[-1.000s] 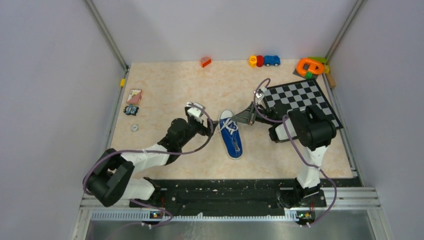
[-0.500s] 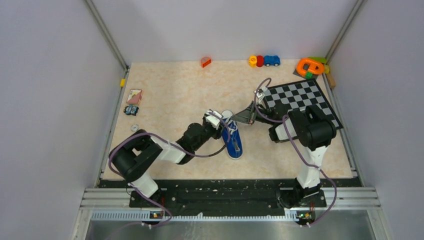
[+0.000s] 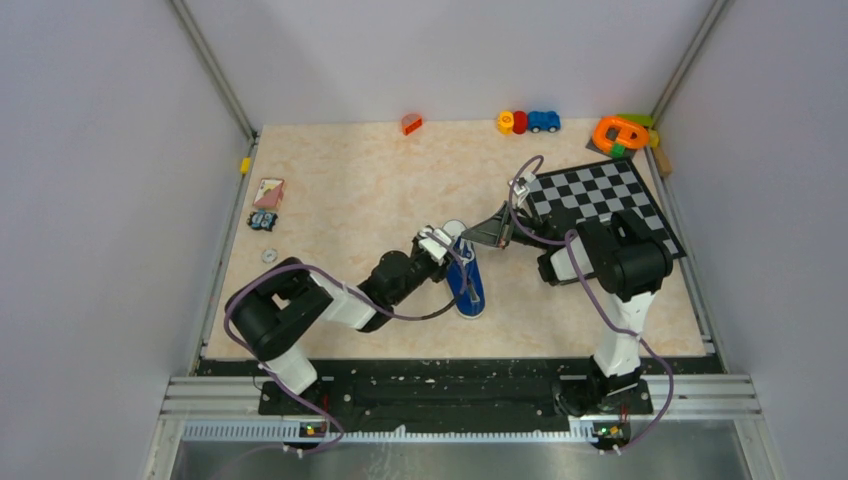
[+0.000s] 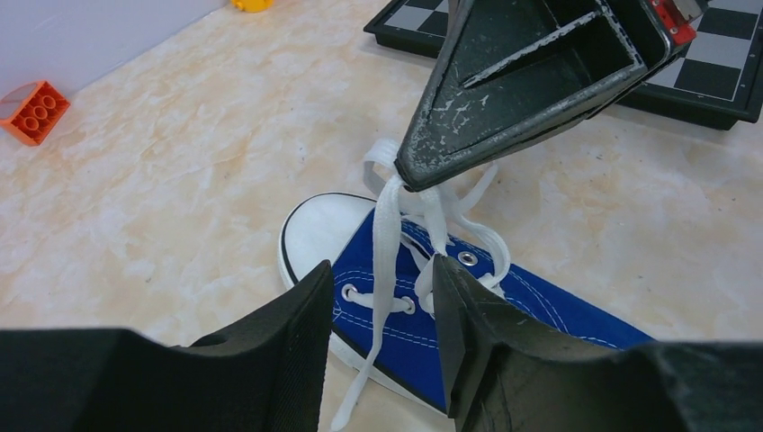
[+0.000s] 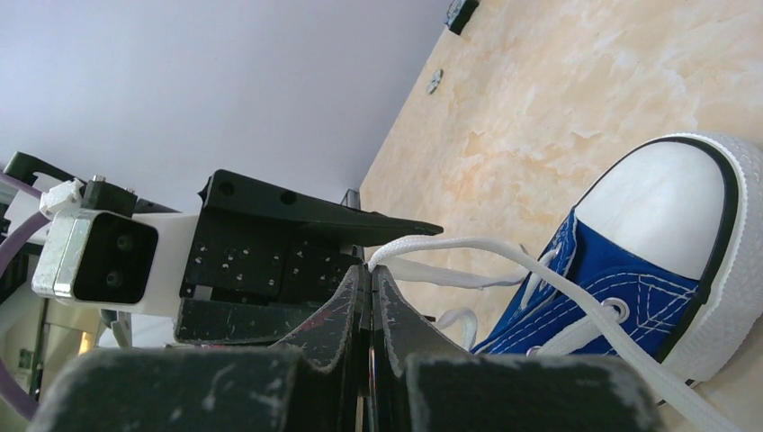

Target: Tie the shoes

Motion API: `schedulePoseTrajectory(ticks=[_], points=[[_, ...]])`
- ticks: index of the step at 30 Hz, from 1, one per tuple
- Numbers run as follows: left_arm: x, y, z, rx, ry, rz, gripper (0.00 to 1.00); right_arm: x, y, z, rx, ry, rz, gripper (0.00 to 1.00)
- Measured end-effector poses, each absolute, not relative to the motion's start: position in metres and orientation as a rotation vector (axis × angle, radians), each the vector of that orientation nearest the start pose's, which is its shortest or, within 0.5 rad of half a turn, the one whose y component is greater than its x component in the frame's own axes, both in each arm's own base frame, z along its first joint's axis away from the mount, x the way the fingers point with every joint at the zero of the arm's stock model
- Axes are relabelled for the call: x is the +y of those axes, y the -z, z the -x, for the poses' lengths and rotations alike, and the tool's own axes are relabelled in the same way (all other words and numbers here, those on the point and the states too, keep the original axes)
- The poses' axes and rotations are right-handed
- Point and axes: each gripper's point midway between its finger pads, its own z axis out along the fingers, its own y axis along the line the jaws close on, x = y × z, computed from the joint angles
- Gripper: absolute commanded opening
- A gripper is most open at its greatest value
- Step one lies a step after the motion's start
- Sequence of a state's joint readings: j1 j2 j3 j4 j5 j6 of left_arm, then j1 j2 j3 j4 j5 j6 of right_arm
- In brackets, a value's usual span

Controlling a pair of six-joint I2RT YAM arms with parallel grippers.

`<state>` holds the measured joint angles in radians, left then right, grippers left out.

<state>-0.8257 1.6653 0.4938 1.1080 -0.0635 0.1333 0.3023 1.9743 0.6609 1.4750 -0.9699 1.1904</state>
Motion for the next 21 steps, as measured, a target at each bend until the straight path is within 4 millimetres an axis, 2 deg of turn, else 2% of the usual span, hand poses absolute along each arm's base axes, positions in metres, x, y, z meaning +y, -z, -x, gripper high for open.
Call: schedulePoseTrajectory(ticks=[4,7,14,21], points=[[-0.3146,-0.1184,-0.3103,1.485,0.475,-0.714,0.52,0.2740,-0.1421,-0.3188,1.788,-1.813,0.199,0.00],[-0.3137,-0.1206,-0.3099,1.477,0.474,-0.700,0.47,0.2740,-0.1421,-0.3189,1.788,-1.812,0.199,0.00],[-0.3082,-0.1144,-0.3058,1.497,0.469,-0.697,0.54,0.2740,-0.1421,-0.3189,1.788,-1.812,0.199,0.00],[-0.3104,-0.1144,-0.3037,1.492,0.469,-0.708,0.54,0.2740,-0.1420,-0.3189,1.788,-1.812,0.199,0.00]])
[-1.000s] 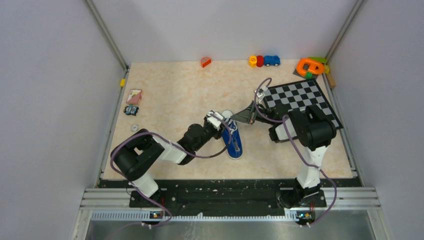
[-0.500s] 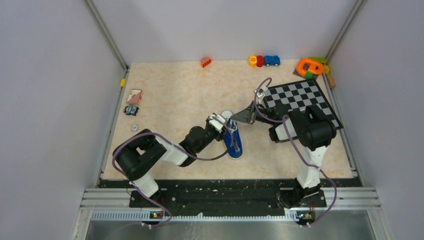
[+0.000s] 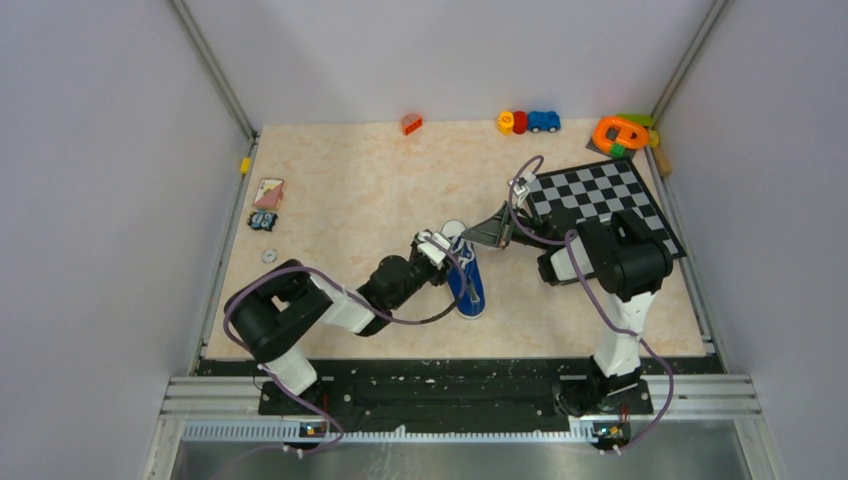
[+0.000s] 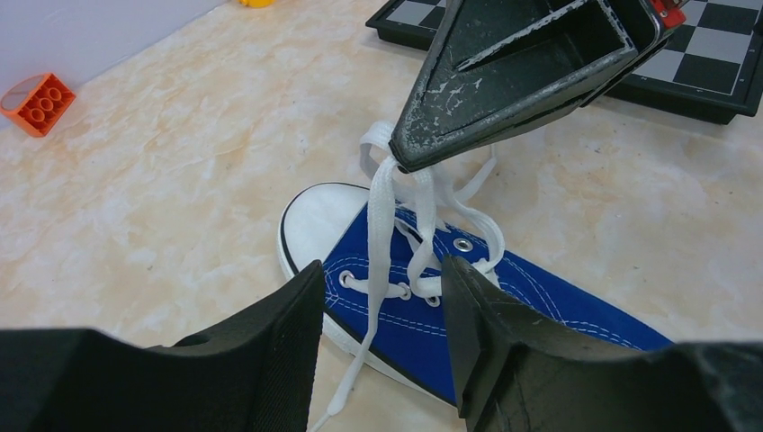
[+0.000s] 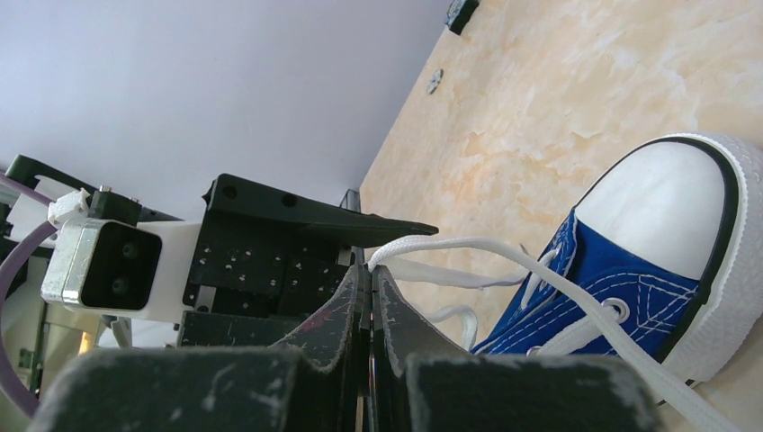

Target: Tie the shoes

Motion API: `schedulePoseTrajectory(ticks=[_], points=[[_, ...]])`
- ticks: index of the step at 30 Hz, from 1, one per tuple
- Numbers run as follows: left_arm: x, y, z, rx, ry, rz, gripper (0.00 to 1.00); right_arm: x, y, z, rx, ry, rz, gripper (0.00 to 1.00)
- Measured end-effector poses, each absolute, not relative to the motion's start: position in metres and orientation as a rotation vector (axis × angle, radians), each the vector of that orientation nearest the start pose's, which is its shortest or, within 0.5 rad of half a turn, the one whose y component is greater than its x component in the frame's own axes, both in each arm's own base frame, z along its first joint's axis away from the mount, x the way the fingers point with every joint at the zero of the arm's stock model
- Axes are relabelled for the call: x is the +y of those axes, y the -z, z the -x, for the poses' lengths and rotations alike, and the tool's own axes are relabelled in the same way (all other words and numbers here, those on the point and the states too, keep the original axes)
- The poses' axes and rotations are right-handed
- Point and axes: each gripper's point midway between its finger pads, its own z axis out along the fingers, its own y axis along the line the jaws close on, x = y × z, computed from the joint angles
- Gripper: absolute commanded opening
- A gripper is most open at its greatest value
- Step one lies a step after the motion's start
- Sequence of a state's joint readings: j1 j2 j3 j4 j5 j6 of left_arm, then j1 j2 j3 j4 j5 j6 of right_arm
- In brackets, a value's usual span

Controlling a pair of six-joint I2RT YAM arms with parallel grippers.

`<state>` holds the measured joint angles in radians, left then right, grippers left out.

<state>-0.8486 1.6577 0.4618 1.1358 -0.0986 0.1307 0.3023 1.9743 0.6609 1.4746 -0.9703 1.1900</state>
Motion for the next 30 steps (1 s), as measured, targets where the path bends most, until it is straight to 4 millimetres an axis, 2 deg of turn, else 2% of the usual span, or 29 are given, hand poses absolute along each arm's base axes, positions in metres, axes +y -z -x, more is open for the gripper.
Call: schedulePoseTrajectory(ticks=[12,14,17,23,25,27,30], points=[[-0.321,-0.114,-0.313,1.490,0.454,-0.726,0.53,0.274,-0.142,-0.319,1.788,-1.813,0.199,0.00],[-0.322,-0.113,-0.315,1.492,0.449,-0.731,0.46,0.274,-0.142,-0.319,1.788,-1.813,0.199,0.00],[-0.323,-0.112,-0.316,1.493,0.442,-0.739,0.24,0.274,-0.142,-0.319,1.788,-1.813,0.199,0.00],[-0.325,-0.112,-0.318,1.494,0.428,-0.763,0.02,0.274,-0.142,-0.319,1.788,-1.813,0.199,0.00],[-0.327,-0.113,-0.319,1.494,0.426,-0.772,0.00,0.274,-0.142,-0.319,1.787,-1.812,0.199,0.02],[-0.328,-0.112,-0.319,1.497,0.425,-0.783,0.00,0.274,-0.142,-0.319,1.787,-1.812,0.199,0.15],[-0.329,-0.109,-0.318,1.503,0.424,-0.798,0.00,0.274,-0.142,-0.319,1.788,-1.812,0.196,0.19]])
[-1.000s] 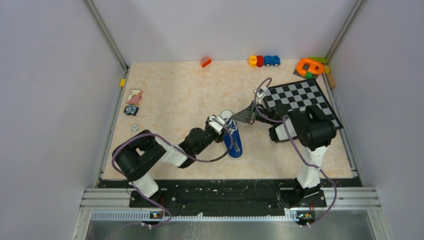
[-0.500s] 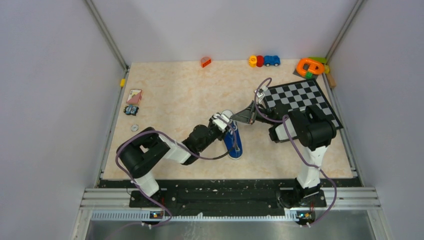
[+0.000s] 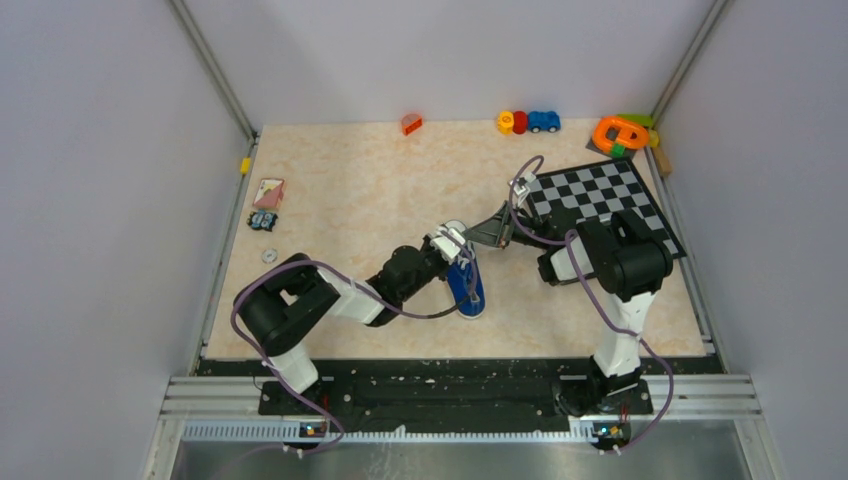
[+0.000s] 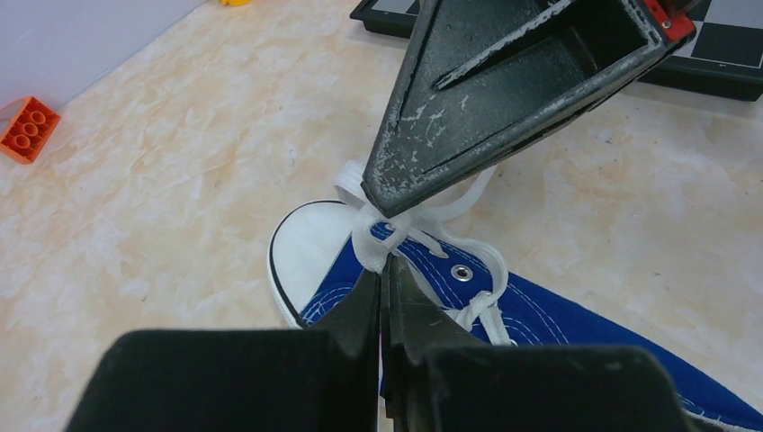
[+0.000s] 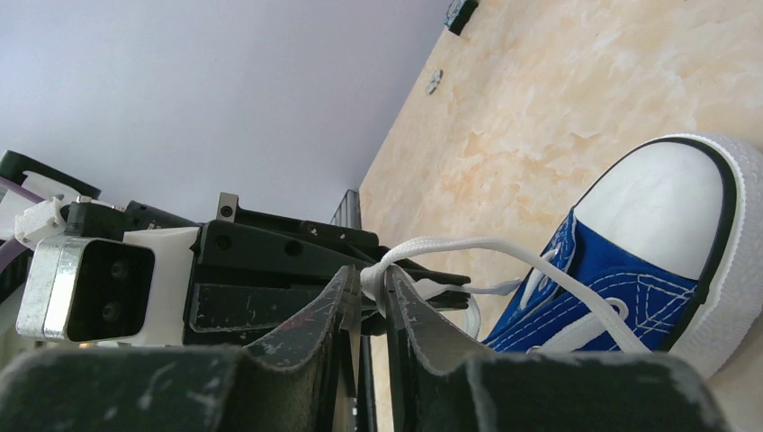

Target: Tie the shoes

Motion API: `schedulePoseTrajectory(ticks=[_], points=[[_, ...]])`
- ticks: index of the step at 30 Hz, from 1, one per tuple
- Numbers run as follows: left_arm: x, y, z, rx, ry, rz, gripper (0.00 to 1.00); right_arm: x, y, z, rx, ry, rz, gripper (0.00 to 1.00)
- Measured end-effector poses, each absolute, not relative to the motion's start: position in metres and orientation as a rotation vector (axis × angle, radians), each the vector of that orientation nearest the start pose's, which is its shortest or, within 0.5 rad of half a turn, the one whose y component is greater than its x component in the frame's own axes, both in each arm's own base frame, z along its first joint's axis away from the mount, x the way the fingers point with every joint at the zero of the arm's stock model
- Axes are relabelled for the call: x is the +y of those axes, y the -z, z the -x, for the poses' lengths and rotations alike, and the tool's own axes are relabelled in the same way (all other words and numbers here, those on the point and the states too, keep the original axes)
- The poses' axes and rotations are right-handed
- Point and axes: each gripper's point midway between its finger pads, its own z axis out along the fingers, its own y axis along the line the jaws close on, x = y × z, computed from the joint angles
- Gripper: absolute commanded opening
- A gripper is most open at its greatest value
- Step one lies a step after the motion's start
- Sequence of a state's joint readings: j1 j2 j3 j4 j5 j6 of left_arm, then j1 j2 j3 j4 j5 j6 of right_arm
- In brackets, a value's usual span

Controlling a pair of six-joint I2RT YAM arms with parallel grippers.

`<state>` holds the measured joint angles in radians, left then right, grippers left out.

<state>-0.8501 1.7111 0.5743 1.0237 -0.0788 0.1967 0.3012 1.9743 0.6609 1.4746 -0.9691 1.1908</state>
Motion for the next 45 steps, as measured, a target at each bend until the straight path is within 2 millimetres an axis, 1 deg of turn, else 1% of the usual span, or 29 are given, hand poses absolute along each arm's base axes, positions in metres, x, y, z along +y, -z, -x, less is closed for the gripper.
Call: schedulePoseTrajectory(ticks=[8,12,15,17,23,28,30,35,45], points=[[-0.330,-0.107,-0.316,1.503,0.430,-0.815,0.00,0.273,-0.142,-0.320,1.786,-1.808,0.191,0.28],[-0.329,-0.106,-0.314,1.505,0.435,-0.822,0.00,0.273,-0.142,-0.321,1.786,-1.805,0.188,0.30],[-0.328,-0.105,-0.311,1.505,0.440,-0.835,0.00,0.273,-0.142,-0.321,1.785,-1.804,0.188,0.35],[-0.328,-0.107,-0.309,1.499,0.444,-0.840,0.00,0.273,-0.142,-0.321,1.786,-1.804,0.188,0.36],[-0.329,-0.113,-0.306,1.485,0.453,-0.860,0.00,0.273,-0.137,-0.322,1.799,-1.804,0.177,0.37],[-0.332,-0.105,-0.302,1.508,0.462,-0.917,0.00,0.273,-0.136,-0.322,1.800,-1.804,0.175,0.38],[-0.335,-0.105,-0.303,1.519,0.464,-0.932,0.00,0.273,-0.137,-0.322,1.799,-1.804,0.176,0.39],[-0.342,-0.111,-0.307,1.522,0.469,-0.939,0.00,0.273,-0.137,-0.322,1.797,-1.804,0.178,0.40],[-0.341,-0.105,-0.308,1.566,0.454,-0.960,0.00,0.273,-0.136,-0.322,1.797,-1.804,0.178,0.39]])
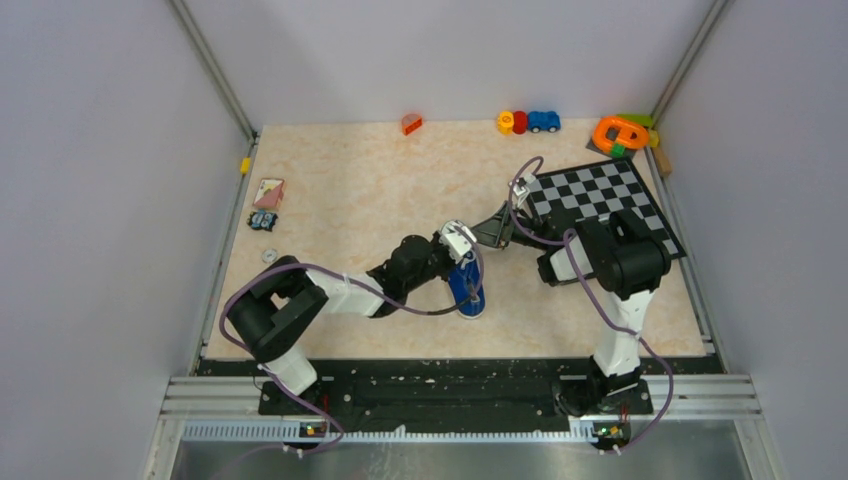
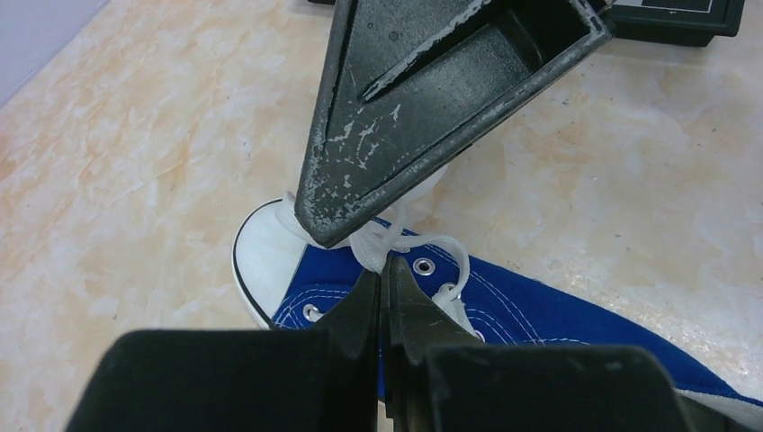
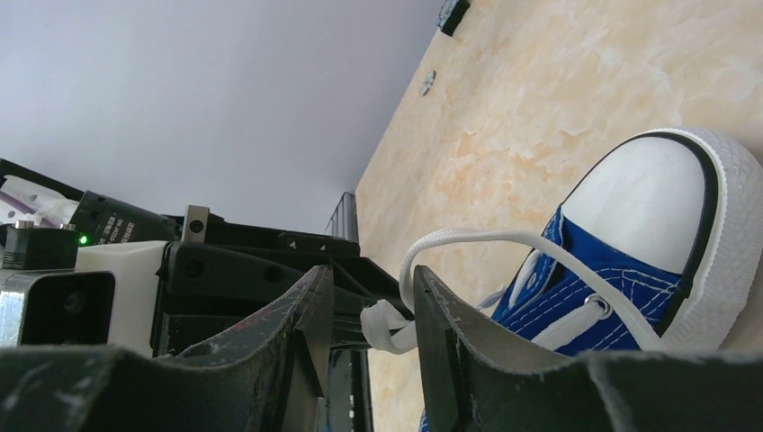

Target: Tie the shoes

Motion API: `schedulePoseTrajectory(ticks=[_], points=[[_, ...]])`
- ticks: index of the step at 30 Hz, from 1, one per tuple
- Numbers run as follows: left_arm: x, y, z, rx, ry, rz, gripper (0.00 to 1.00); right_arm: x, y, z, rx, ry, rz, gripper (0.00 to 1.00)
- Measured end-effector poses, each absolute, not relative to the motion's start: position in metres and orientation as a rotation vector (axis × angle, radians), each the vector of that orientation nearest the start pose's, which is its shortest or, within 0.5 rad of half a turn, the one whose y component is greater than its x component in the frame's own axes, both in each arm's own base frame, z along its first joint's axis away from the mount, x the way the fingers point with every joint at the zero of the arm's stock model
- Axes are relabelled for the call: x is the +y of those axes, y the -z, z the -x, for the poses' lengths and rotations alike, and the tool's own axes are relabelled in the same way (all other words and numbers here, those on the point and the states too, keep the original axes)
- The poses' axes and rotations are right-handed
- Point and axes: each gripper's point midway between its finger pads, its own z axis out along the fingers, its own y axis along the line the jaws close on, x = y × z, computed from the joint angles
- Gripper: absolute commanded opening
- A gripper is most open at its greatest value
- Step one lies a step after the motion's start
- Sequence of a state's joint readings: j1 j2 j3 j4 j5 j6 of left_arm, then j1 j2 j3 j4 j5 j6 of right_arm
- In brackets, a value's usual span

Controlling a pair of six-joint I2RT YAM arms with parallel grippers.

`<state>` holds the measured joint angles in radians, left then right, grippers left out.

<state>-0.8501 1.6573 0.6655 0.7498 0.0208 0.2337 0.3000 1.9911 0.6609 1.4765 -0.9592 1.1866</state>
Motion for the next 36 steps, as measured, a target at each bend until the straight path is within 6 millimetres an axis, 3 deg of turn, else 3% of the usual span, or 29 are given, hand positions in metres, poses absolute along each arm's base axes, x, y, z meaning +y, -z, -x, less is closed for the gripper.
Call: schedulePoseTrajectory(ticks=[21,36], points=[[-0.339,-0.107,-0.320,1.645,0.426,-0.929,0.00,0.273,-0.135,-0.322,1.791,-1.792,0.192,0.40],[-0.341,-0.107,-0.321,1.701,0.507,-0.920,0.00,0.272,-0.129,-0.323,1.807,-1.768,0.189,0.39]])
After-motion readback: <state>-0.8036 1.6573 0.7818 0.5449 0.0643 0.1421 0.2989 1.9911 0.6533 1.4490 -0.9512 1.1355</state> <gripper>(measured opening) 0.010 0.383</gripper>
